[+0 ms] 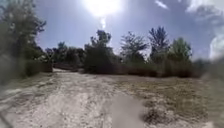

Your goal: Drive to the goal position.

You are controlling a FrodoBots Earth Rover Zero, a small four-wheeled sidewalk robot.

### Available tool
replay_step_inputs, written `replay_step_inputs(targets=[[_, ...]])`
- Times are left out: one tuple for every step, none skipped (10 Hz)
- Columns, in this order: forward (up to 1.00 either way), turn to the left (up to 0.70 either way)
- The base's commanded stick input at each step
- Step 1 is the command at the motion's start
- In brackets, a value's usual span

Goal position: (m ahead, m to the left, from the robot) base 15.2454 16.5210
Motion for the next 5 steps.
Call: replay_step_inputs(targets=[[0.7,0.0],[0.7,0.0],[0.7,0.0],[0.7,0.0],[0.7,0.0]])
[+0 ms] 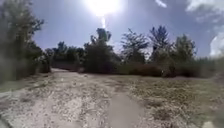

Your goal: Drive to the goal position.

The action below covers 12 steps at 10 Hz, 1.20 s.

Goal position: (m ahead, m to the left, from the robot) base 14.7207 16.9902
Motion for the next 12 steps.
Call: replay_step_inputs(targets=[[0.7,0.0],[0.7,0.0],[0.7,0.0],[0.7,0.0],[0.7,0.13],[0.7,0.35],[0.7,0.35],[0.7,0.3],[0.7,0.15],[0.7,0.0],[0.7,0.0],[0.7,0.0]])
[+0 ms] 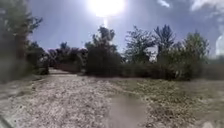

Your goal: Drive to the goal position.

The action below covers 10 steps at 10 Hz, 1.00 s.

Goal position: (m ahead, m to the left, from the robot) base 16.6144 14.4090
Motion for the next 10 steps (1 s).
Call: replay_step_inputs(targets=[[0.7,0.0],[0.7,0.0],[0.7,0.0],[0.7,0.0],[0.7,0.0],[0.7,0.0],[0.7,0.0],[0.7,0.0],[0.7,0.0],[0.7,0.0]])
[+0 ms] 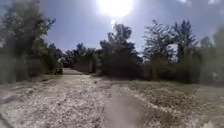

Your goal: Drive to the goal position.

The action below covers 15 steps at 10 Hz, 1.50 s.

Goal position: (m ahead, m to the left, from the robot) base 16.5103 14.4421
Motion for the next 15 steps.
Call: replay_step_inputs(targets=[[0.7,0.0],[0.7,0.0],[0.7,0.0],[0.7,0.0],[0.7,0.0],[0.7,0.0],[0.7,0.0],[0.7,0.0],[0.7,0.0],[0.7,0.01],[0.7,0.15],[0.7,0.29],[0.7,0.35],[0.7,0.35],[0.7,0.35]])
